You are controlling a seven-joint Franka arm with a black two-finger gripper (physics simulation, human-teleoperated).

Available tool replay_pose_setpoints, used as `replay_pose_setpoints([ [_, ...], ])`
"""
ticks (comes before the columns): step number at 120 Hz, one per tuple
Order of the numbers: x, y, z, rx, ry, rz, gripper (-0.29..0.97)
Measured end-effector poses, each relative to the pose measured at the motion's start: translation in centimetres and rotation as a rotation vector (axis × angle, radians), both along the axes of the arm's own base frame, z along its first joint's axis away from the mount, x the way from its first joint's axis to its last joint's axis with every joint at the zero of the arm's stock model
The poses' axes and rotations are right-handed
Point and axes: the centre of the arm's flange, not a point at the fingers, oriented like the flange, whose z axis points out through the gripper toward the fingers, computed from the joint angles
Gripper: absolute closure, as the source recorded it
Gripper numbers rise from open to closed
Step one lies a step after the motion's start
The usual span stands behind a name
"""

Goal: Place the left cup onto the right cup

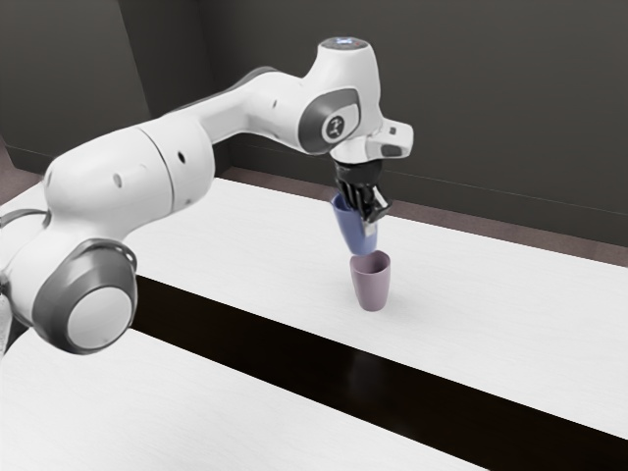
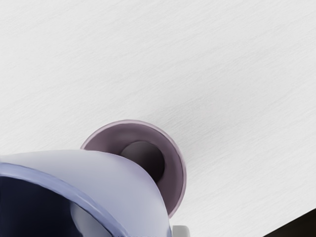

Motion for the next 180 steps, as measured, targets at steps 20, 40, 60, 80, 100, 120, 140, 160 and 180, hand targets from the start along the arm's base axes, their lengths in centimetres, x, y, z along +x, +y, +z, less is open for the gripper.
replay_pose_setpoints([
  [20,0.1,-1.0,-1.1,0.003,0.003,-0.011,0.78],
  [40,0.3,-1.2,-1.9,0.005,0.002,-0.012,0.78],
  [60,0.4,-1.0,-2.1,0.008,-0.002,-0.009,0.78],
  [80,0.5,-0.9,-2.5,0.011,0.000,-0.007,0.78],
  [100,0.5,-0.9,-2.6,0.011,0.001,-0.006,0.78],
  [120,0.5,-1.0,-2.8,0.010,0.002,-0.007,0.78],
  [140,0.5,-1.0,-3.4,0.012,0.010,-0.006,0.78],
  [160,0.6,-1.0,-3.9,0.015,0.017,-0.004,0.78],
  [180,0.6,-1.0,-4.2,0.013,0.023,-0.004,0.68],
])
